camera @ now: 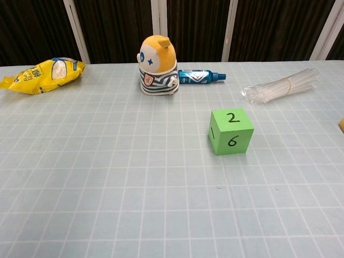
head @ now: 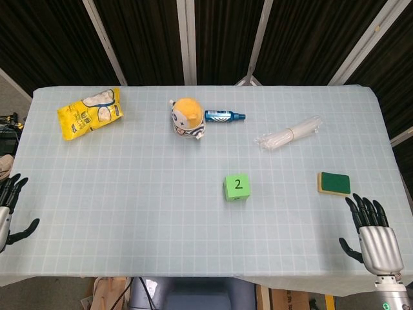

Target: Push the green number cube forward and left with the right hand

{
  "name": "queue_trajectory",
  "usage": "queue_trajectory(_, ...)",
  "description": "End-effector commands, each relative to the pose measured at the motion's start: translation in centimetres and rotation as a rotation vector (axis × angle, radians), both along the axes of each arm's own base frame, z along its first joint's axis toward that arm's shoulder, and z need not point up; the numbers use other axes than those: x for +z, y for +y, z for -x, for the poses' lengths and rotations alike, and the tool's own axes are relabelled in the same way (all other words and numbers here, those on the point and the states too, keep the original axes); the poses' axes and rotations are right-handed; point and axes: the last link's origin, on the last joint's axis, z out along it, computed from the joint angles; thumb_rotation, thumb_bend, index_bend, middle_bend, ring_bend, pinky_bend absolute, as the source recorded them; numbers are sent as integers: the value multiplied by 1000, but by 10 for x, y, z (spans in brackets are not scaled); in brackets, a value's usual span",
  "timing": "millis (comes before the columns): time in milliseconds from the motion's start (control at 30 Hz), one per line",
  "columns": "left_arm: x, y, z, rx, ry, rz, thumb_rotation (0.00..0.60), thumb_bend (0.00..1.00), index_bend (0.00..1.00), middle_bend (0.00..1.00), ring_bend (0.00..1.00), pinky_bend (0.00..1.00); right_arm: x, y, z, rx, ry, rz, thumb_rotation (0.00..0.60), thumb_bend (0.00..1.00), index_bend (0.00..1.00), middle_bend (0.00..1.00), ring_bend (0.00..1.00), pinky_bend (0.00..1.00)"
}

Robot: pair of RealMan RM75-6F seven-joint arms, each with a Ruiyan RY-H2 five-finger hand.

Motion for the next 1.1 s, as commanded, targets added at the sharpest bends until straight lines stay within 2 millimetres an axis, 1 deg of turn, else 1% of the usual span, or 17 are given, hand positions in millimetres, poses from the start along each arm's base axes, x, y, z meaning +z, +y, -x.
queue_trajectory(33, 2, -2, -3, -26, -1, -5, 600, 337, 26, 0, 0, 0, -2, -5, 1, 4, 3, -14, 600, 280, 31, 48, 3, 0)
queue_trajectory(167, 1, -6, -5, -34, -10, 4, 600, 337, 25, 0, 0, 0, -3, -14, 0, 8, -25, -26, 600, 281, 39, 48, 15, 0)
queue_trajectory(300, 2, -8, -5, -49, -7, -2, 600, 337, 25, 0, 0, 0, -1, -32, -9, 39, -24, -42, 600, 281, 39, 48, 17, 0)
queue_trajectory(367, 1, -6, -4, -44, -4, 2, 600, 337, 25, 0, 0, 0, -3, -43, -17, 36, -7, -82, 600, 281, 40, 48, 17, 0)
queue_trajectory(433, -1, -4, -3, -28, 0, 12, 600, 337, 24, 0, 0, 0, -5, -62, -34, 37, 20, -151, 600, 281, 42, 48, 19, 0)
queue_trajectory(533, -1, -3, -3, -23, 3, 14, 600, 337, 24, 0, 0, 0, -9, -84, -53, 34, 18, -201, 600, 281, 47, 50, 30, 0)
queue_trajectory(667, 0, -4, -3, -22, 2, 7, 600, 337, 24, 0, 0, 0, -32, -114, -78, 14, -8, -302, 600, 280, 57, 63, 42, 0)
queue_trajectory(833, 2, -3, -1, -11, 0, 0, 600, 337, 27, 0, 0, 0, -57, -147, -102, 1, 18, -342, 600, 280, 73, 64, 42, 0)
queue_trajectory(867, 2, -2, -1, -11, 0, -1, 600, 337, 27, 0, 0, 0, -59, -150, -104, -5, 21, -343, 600, 280, 74, 64, 42, 0)
queue_trajectory(967, 3, 0, 0, -4, -5, -4, 600, 337, 27, 0, 0, 0, -72, -165, -120, -28, 26, -364, 600, 280, 76, 64, 42, 0)
queue_trajectory(1100, 3, 1, 1, 2, -4, -3, 600, 337, 29, 0, 0, 0, -82, -174, -135, -56, 11, -382, 600, 281, 86, 64, 42, 0)
